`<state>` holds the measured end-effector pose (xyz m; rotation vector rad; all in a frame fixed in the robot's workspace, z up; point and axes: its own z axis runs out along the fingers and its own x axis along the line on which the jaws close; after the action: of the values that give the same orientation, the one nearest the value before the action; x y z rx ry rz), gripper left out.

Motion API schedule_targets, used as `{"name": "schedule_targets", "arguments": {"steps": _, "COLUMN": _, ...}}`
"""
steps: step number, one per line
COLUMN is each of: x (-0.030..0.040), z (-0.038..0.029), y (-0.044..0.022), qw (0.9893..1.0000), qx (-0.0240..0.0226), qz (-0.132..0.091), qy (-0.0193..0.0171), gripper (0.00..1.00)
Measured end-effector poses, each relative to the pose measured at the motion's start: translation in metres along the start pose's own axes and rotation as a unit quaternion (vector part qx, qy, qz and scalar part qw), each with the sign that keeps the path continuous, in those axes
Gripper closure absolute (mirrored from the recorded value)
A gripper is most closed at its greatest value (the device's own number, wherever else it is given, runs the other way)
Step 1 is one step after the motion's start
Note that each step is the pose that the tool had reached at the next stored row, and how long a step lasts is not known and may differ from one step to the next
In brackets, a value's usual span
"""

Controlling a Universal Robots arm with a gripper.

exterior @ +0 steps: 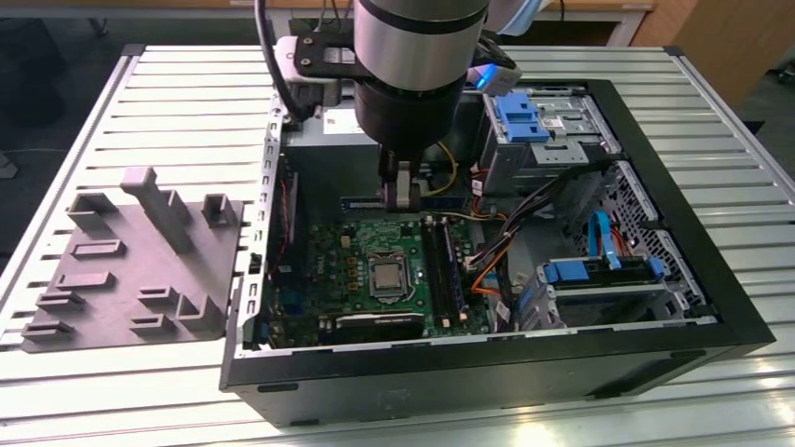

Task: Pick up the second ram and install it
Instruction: 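Insert the second ram into the second slot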

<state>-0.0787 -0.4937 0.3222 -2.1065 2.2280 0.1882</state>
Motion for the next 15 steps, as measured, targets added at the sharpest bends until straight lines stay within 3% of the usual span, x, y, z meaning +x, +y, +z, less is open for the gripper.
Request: {"name": "schedule_targets", "arguments": {"steps": 15, "x": 0.0, "z": 0.0, "y": 0.0, "qw": 0.9998, "qx": 0.0028, "qz": 0.021, "qy": -0.0009, "gripper": 0.89}}
